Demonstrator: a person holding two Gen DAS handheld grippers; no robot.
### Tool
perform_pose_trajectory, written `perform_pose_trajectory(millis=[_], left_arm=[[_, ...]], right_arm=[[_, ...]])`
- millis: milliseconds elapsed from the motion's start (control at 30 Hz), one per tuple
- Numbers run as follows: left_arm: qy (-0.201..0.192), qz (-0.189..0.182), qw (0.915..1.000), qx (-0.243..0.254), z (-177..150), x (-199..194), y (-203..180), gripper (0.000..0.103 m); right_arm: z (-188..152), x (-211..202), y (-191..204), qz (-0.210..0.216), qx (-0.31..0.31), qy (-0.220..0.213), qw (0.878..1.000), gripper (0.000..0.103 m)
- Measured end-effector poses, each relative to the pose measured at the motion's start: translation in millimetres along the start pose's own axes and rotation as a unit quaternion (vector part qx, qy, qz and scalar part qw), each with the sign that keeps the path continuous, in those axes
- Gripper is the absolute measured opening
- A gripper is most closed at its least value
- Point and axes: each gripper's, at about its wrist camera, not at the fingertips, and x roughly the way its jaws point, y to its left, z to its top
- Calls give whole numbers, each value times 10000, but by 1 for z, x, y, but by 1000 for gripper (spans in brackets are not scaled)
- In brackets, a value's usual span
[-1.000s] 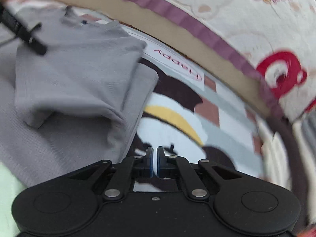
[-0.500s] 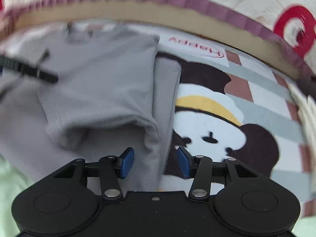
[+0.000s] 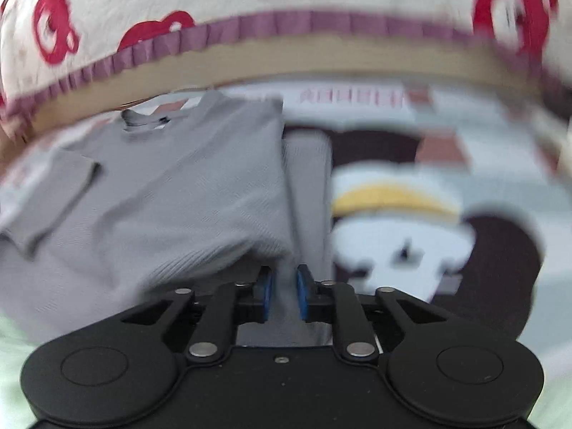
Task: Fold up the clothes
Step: 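Open the right gripper to release the folded side, then grasp the shirt hem with the left gripper while the right gripper grasps the hem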
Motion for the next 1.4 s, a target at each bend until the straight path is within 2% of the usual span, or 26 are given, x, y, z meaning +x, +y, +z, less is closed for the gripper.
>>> perform_pose_trajectory(millis=[67,133,200,233,267,300,367,433,500,533,567,700,733,800,833,867,933,1100,1133,1167,1200,1300,1333,1367,1400], left_arm=[[-13,12,10000,-21,-8,-3,7,30],[-39,-21,10000,-24,-15,-4,10,30],[-66,-54,10000,-28,-22,-6,13,31],[-79,-71,9999,-30,-26,-6,15,39],[-12,-50,10000,63,-28,-1,11,48],[79,-18,9998,183,-29,5,6,51],[319,55,9988,363,-32,19,-3,53],[472,105,9980,419,-38,26,-7,52],[393,181,9969,660,-42,24,-12,39],[387,143,9960,792,-43,23,-14,15],[382,136,9956,849,-44,22,-14,10],[328,300,9960,771,-45,22,-7,10],[298,328,9963,736,-45,20,-5,12],[219,343,9967,705,-44,18,-3,15],[178,348,9968,693,-44,17,-2,22],[136,391,9967,702,-43,16,-2,35],[55,497,9957,774,-43,17,-2,48],[91,848,9913,1004,-42,30,-2,53],[74,847,9912,1014,-42,31,-2,47],[124,724,9915,1075,-41,31,-2,4],[188,572,9916,1148,-41,30,-3,4],[165,536,9914,1182,-42,25,-7,4],[143,495,9922,1135,-43,23,-6,4],[101,441,9934,1058,-43,20,-5,4],[63,369,9945,975,-42,17,-3,4]], right_arm=[[-8,-4,-7,205,206,97,9995,41],[-17,-9,-13,363,371,161,9985,41],[-25,-15,-17,563,520,48,9970,40],[-29,-18,-16,660,552,-48,9963,38],[-33,-21,-14,715,498,-120,9961,29],[-35,-23,-12,729,428,-144,9963,18],[-38,-30,-9,778,365,-235,9960,16],[-41,-40,-11,1022,456,-438,9928,15],[-44,-44,-15,1257,604,-510,9889,14],[-46,-44,-16,1295,642,-488,9883,14],[-47,-41,-16,1226,635,-424,9895,16],[-52,-32,-16,870,637,-404,9933,18],[-52,-32,-15,861,603,-444,9935,20],[-50,-30,-13,796,449,-457,9948,32],[-49,-29,-12,730,347,-461,9957,34],[-47,-27,-10,671,245,-448,9964,35],[-45,-21,-6,559,57,-355,9978,36],[-41,-20,-11,414,377,-444,9974,36],[-41,-23,-11,385,412,-514,9971,36],[-42,-25,-12,345,431,-573,9968,37],[-42,-26,-14,315,439,-591,9968,37],[-46,-24,-12,108,131,-510,9986,35],[-50,-23,-7,1,-122,-524,9986,27],[-54,-25,-2,10,-342,-612,9975,7],[-57,-27,3,53,-485,-704,9963,7]])
